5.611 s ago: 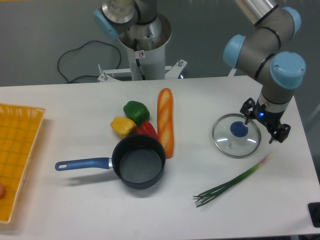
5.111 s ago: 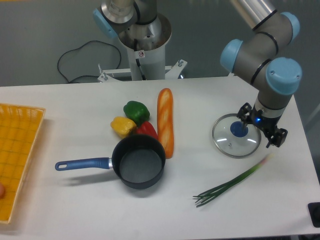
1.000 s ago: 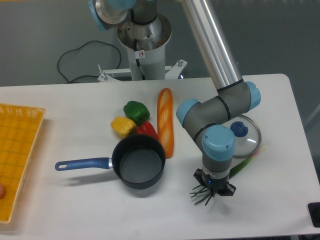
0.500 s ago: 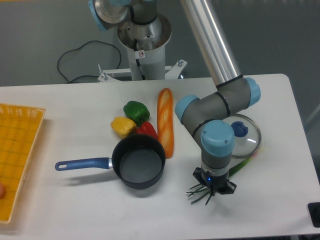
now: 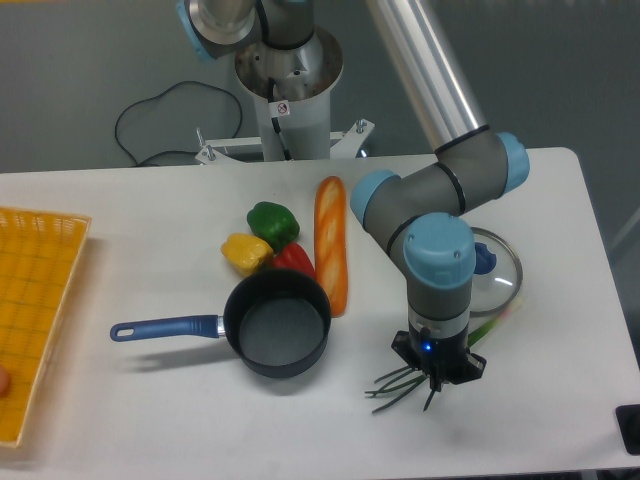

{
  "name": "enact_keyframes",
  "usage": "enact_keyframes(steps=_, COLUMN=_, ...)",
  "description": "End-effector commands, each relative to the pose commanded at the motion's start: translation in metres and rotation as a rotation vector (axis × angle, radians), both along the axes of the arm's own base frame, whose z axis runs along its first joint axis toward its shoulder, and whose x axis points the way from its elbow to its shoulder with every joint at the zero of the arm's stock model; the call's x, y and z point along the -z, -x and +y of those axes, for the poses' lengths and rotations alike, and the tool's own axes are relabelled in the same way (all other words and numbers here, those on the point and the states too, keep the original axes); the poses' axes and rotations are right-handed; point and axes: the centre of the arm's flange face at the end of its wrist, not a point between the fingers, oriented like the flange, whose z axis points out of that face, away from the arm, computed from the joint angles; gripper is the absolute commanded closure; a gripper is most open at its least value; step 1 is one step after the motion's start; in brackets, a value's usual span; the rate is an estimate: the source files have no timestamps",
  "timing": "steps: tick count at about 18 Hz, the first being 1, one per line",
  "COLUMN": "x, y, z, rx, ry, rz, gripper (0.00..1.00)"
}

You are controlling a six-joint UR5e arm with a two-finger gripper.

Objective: Pick up the green onion
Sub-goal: 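Lift the gripped green onion up off the table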

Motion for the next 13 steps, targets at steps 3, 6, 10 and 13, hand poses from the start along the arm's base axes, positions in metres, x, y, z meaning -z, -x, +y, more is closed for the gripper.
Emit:
enact_keyframes(steps=3, x=-0.014, y=-0.006, z=-0.003, rx=0.006, ry=-0.015, rz=0.008, gripper=0.97)
enact_keyframes(steps=6, x=-0.022, y=-0.011, z=-0.005, rx=0.006, ry=-0.019, rz=0.013, gripper=0.97)
enact_keyframes(steps=10, x=-0.041, y=-0.016, z=-0.008, rx=0.005, ry=-0.035, rz=0.034, gripper=0.97)
enact_keyframes(steps=13, x=-0.042, y=-0.019, z=-0.009, rx=0.008, ry=-0.033, rz=0.031, gripper=0.97)
